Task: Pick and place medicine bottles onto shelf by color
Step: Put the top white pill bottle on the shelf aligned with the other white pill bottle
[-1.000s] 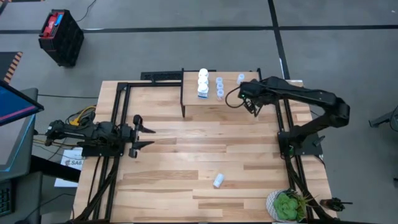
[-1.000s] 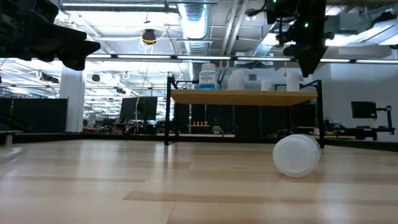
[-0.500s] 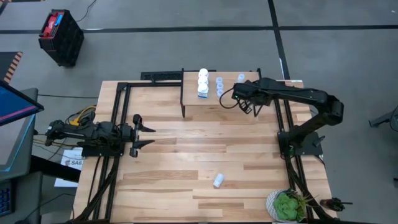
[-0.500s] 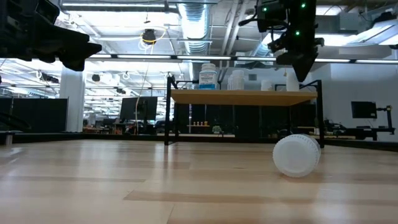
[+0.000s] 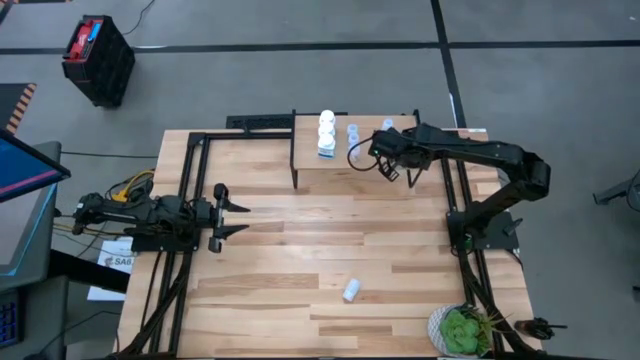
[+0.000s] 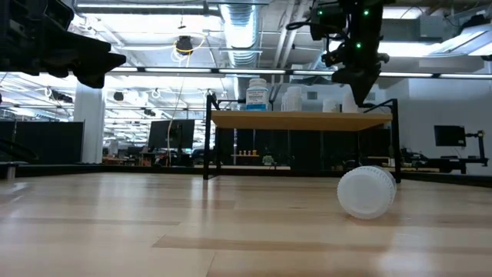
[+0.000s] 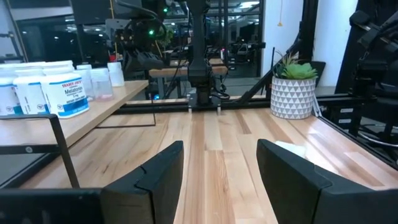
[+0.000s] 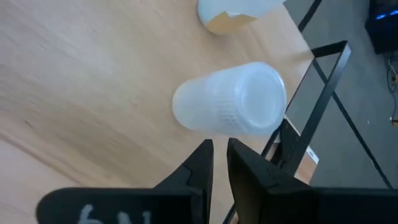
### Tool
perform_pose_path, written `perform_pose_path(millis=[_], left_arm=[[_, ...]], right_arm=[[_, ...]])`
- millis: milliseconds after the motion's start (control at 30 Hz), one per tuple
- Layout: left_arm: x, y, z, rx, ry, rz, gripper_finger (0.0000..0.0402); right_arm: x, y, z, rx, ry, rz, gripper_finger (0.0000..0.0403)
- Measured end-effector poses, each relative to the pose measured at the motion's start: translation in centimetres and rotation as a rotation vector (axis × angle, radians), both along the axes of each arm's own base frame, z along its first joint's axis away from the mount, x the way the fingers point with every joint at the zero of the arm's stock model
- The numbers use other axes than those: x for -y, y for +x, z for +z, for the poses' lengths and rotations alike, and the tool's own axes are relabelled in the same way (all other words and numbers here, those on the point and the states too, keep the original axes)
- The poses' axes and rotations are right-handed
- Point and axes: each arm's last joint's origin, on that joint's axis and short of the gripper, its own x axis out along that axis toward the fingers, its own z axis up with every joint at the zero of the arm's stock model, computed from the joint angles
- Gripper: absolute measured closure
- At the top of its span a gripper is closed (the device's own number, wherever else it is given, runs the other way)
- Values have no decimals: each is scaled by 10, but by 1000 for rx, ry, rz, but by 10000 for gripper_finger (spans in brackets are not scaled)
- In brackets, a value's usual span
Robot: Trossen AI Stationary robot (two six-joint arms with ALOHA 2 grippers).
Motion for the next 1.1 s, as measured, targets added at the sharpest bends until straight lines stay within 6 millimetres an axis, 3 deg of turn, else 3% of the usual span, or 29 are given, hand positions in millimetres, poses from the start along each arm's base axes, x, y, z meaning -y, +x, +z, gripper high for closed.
perform_pose_path(millis=[333,767,1100], left_arm=[[0,0,0,0,-2,0,207],[0,0,0,0,-2,0,207],[0,0,0,0,1,0,207]], right_arm=[[-4,-6,-1,-46,58,-18,333],[12,-7,-1,21,15,-84,333],[17,4,1,92,22,14,333]])
